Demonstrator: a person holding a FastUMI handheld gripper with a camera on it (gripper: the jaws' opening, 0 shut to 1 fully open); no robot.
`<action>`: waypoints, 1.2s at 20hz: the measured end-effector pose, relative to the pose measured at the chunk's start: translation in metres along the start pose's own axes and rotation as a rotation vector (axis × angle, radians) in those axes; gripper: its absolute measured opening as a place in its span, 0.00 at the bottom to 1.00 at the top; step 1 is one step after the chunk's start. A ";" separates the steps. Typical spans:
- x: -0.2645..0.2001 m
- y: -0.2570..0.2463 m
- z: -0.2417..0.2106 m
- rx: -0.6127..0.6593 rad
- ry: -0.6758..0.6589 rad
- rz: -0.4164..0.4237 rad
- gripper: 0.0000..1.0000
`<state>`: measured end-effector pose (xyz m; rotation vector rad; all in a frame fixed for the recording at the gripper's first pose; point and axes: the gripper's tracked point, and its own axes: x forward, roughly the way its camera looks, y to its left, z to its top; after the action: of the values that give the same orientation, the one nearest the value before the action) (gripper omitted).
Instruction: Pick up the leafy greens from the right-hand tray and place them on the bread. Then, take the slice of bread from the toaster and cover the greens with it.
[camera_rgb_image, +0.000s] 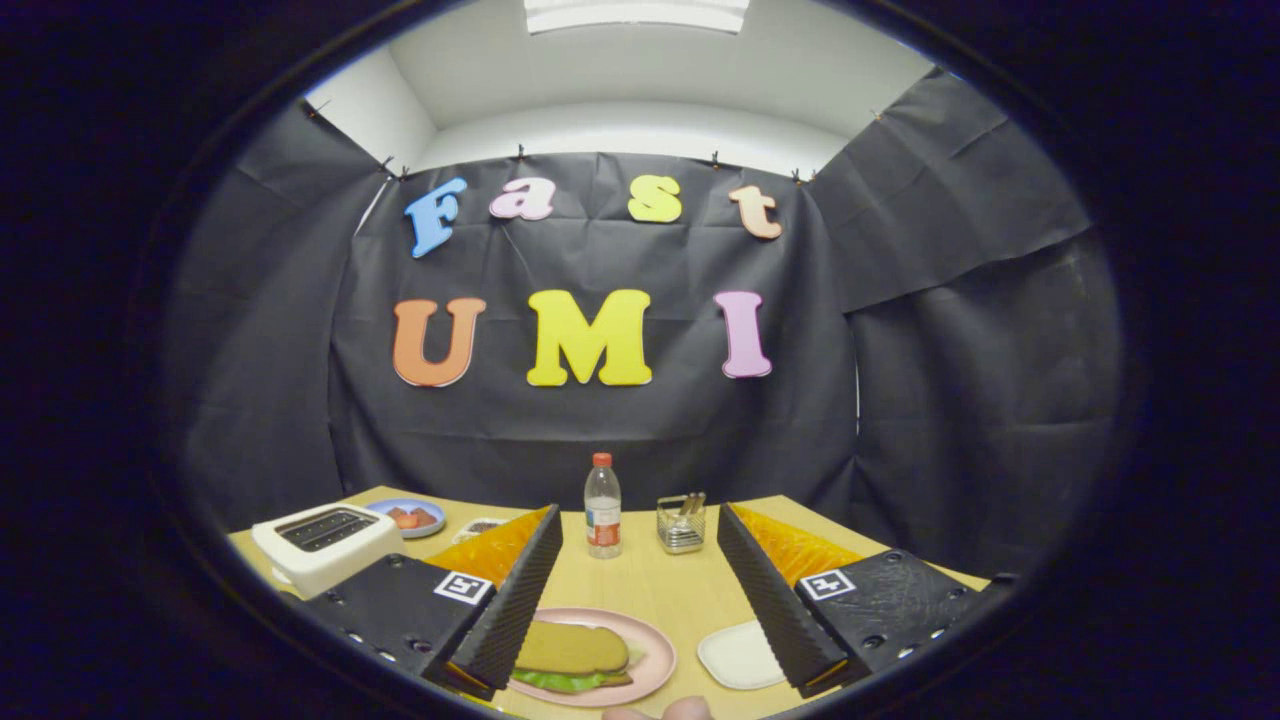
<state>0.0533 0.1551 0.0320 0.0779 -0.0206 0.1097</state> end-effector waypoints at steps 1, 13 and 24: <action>-0.004 0.005 0.004 -0.001 -0.004 0.006 0.95; -0.018 0.058 0.026 -0.036 -0.055 0.038 0.95; -0.024 0.078 0.033 -0.027 -0.093 0.043 0.95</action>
<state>0.0203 0.2274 0.0706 0.0555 -0.1170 0.1488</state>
